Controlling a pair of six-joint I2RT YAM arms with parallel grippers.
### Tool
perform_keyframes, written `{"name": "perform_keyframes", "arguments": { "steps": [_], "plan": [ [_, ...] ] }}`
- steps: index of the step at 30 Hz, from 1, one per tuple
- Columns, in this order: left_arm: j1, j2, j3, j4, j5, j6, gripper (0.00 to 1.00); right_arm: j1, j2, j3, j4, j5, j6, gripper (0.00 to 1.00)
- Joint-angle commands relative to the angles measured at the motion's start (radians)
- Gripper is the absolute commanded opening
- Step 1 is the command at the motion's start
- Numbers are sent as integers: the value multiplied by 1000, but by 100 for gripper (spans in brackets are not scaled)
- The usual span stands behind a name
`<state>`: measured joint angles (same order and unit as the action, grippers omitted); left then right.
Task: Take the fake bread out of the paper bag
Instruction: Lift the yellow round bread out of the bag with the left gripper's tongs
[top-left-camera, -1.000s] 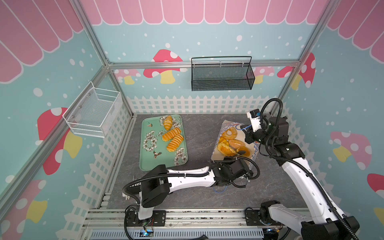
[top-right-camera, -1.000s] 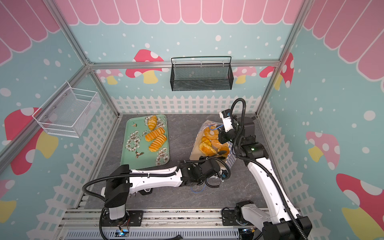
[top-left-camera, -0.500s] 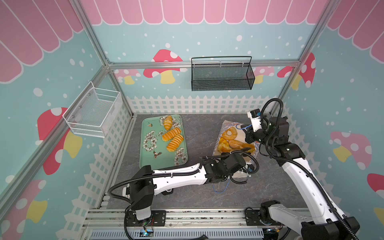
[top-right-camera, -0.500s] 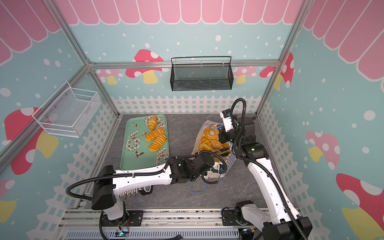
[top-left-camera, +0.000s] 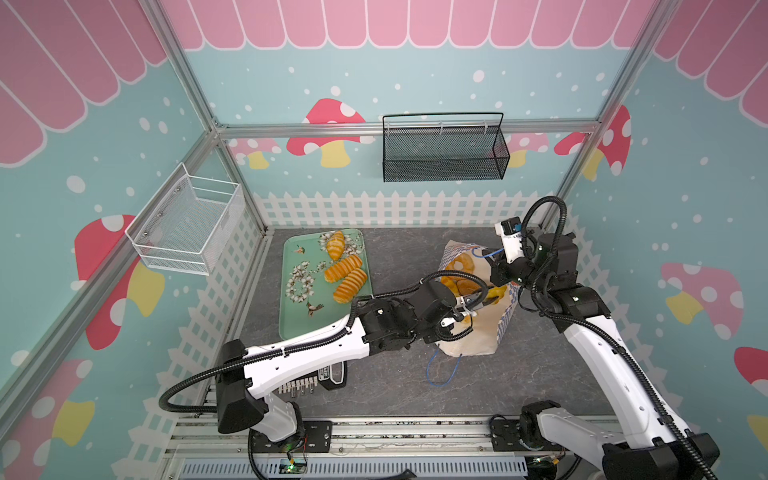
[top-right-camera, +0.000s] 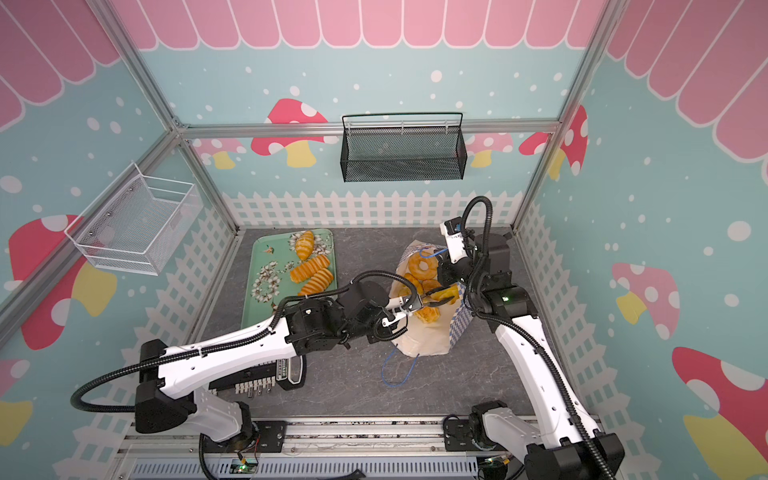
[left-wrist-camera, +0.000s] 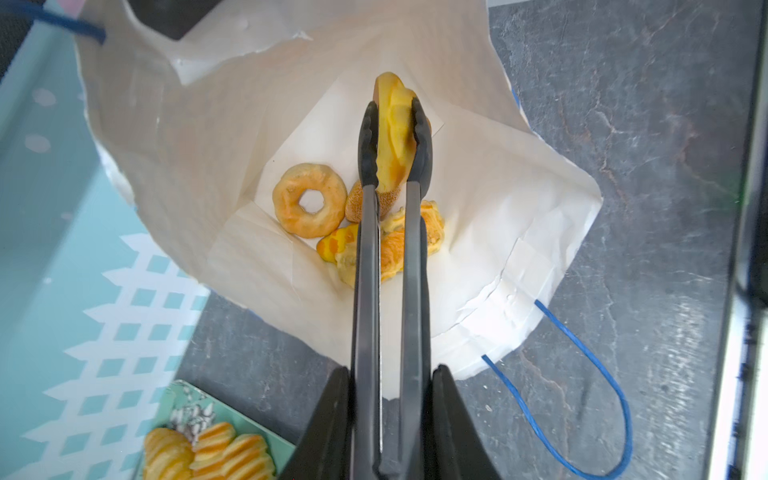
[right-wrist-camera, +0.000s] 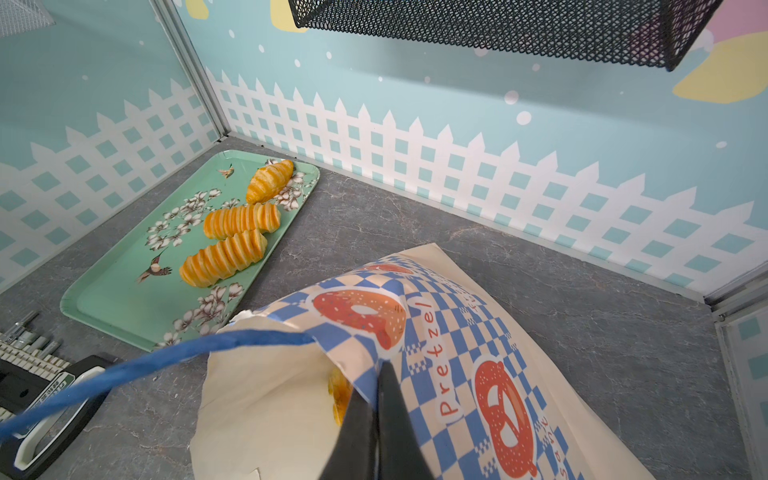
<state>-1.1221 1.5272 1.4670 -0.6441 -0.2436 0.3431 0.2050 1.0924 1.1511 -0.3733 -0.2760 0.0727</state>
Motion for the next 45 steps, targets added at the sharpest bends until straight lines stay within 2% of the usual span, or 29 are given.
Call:
{"name": "perform_keyframes", "arguments": {
  "steps": [1,6,10,17,24,34,45],
  "plan": [
    [24,-53,-26,-49,92,-132,0,5,-1,5,23,23,26,0],
    [32,-116,-69,-71,107,-135,0,5,-14,0,24,86,55,0],
    [44,-152,-88,-89,111,-146,0,5,-20,-1,26,92,65,0],
    [110,-191,-119,-67,231,-221,0,5,-23,-5,30,91,84,0],
    [161,-247,-157,-42,292,-261,0,6,-31,-7,21,134,99,0],
    [328,-406,-205,-47,466,-289,0,5,20,25,31,163,123,0],
    [553,-558,-266,-47,662,-381,0,6,117,64,85,151,159,0]
  ]
}}
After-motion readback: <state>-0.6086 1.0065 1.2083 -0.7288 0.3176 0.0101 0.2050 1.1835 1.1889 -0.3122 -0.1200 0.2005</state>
